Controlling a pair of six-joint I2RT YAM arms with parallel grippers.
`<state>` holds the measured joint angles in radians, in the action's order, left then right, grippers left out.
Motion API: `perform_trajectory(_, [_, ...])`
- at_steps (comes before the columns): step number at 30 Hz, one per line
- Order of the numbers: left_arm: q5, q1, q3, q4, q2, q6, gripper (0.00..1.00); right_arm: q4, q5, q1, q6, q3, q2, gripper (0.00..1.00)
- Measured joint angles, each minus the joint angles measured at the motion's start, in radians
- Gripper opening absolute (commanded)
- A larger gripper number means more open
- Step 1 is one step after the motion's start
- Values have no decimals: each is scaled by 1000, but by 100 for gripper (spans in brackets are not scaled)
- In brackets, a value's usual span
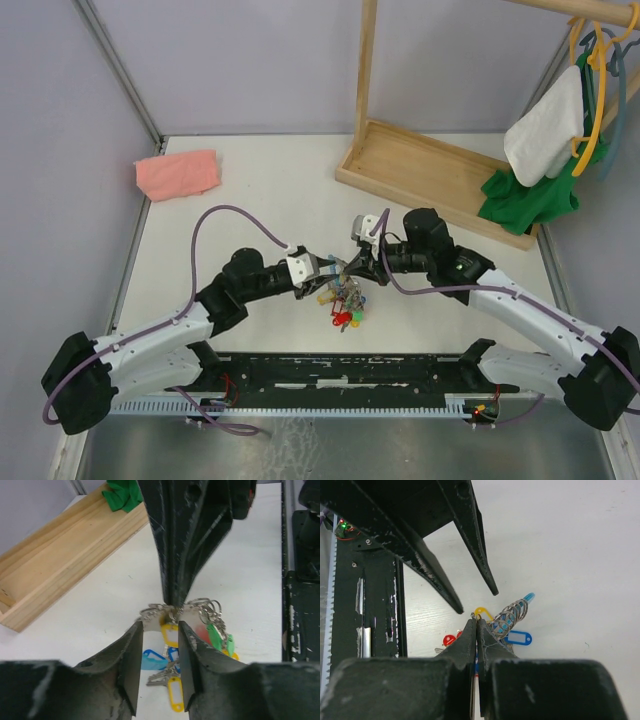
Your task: Put the keys on the keyring
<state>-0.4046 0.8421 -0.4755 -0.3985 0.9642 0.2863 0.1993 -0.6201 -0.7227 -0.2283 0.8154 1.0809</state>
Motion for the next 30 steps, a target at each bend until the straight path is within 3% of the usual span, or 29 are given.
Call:
perform_trajectory(5, [-40, -3, 82, -34, -45, -1, 53, -23, -4, 0, -10, 0, -23, 1])
perform_trajectory(13, [-104, -28, 97, -93, -7, -2, 53, -56, -50, 0, -16, -1, -33, 1])
perform_trajectory(30, [-261, -89, 90, -159, 25, -5, 44, -64, -123, 0, -36, -2, -23, 1])
